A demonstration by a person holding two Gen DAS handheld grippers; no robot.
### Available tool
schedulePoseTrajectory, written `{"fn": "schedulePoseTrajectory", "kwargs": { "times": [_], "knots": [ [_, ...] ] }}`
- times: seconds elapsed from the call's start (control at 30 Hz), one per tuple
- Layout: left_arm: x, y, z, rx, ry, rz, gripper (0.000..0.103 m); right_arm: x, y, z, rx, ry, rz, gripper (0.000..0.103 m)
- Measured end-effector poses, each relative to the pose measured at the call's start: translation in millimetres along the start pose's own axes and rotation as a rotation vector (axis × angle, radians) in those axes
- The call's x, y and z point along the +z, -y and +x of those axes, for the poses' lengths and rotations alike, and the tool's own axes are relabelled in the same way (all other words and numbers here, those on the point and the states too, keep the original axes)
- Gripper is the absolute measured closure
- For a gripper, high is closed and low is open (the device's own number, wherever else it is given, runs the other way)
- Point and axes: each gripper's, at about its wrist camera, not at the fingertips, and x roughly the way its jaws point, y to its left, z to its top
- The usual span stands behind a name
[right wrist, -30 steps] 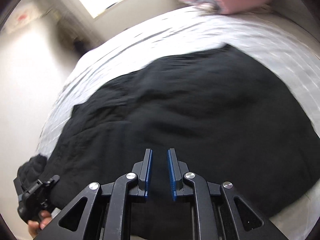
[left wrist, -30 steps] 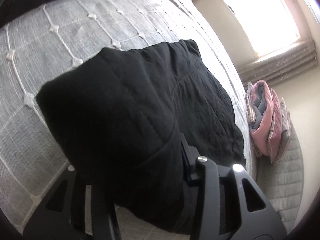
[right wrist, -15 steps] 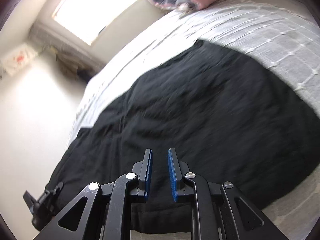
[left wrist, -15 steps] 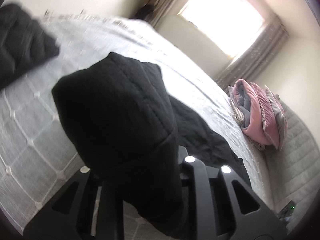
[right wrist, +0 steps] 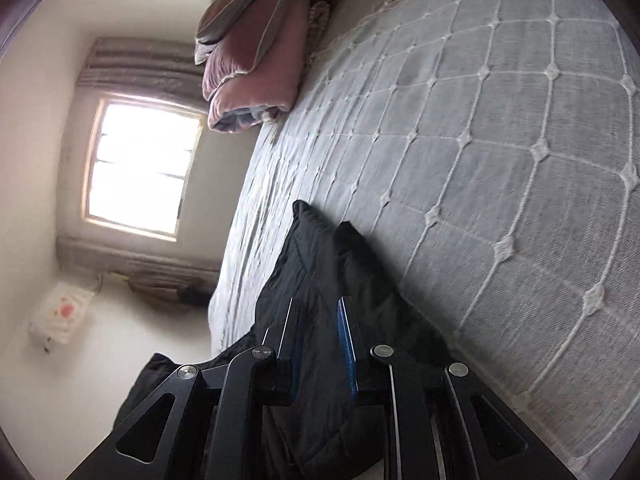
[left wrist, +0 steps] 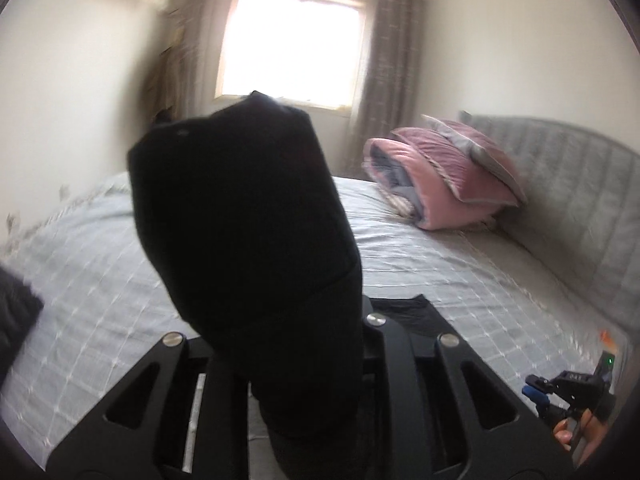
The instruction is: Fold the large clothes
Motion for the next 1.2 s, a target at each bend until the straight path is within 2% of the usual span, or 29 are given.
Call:
{"fn": "schedulePoseTrajectory", "kwargs": {
  "times": [0.1,0.17,0.27,0.37,0.4,0.43,0.5,0.6,0.73,0.83,0.93,1.0,1.1,1.2],
  "knots": [
    [-1.8,62.6,12.7,-0.065,-0.017,0.180,0.081,8.4,16.8,-11.2,-0.008,0.034,0.064,0.085],
    [-16.9,103.8,25.5,-0.124,-0.052,0.296,0.080,15.3,29.7,-20.7,0.001,0.055,0.111,0.085],
    [-61.3,155.1,62.9,-0.252,-0.210,0.451,0.073,21.2,42.3,-32.6,0.014,0.084,0.162,0.085],
    [-124.9,181.7,98.8,-0.307,-0.411,0.591,0.067,24.0,48.8,-40.5,0.006,0.114,0.177,0.085],
    [-149.8,184.7,108.6,-0.317,-0.480,0.643,0.058,25.8,52.1,-44.8,0.001,0.121,0.182,0.085],
    [-165.8,183.7,110.3,-0.321,-0.481,0.682,0.057,26.8,55.0,-45.7,-0.002,0.127,0.190,0.085],
    [-176.0,176.8,104.2,-0.332,-0.430,0.712,0.055,29.8,63.0,-48.4,-0.012,0.138,0.216,0.085],
    [-159.8,161.9,106.8,-0.396,-0.476,0.617,0.054,30.5,67.0,-51.0,-0.021,0.147,0.230,0.085],
    [-133.4,158.0,106.9,-0.464,-0.516,0.509,0.052,26.3,49.4,-41.5,-0.010,0.118,0.159,0.085],
    [-123.1,152.0,87.7,-0.532,-0.527,0.437,0.049,25.7,36.9,-34.3,-0.023,0.098,0.096,0.084],
    [-117.8,137.3,62.7,-0.590,-0.520,0.378,0.048,24.2,23.5,-39.0,-0.048,0.121,0.016,0.082],
    [-116.7,124.5,46.0,-0.618,-0.506,0.350,0.048,22.1,11.7,-44.0,-0.037,0.133,-0.042,0.076],
    [-102.2,91.9,39.7,-0.577,-0.459,0.290,0.040,14.5,-12.0,-45.5,-0.010,0.121,-0.153,0.068],
    [-95.2,50.5,51.8,-0.515,-0.443,0.185,0.040,-6.1,-49.2,-31.9,0.017,0.050,-0.318,0.063]
  ]
}}
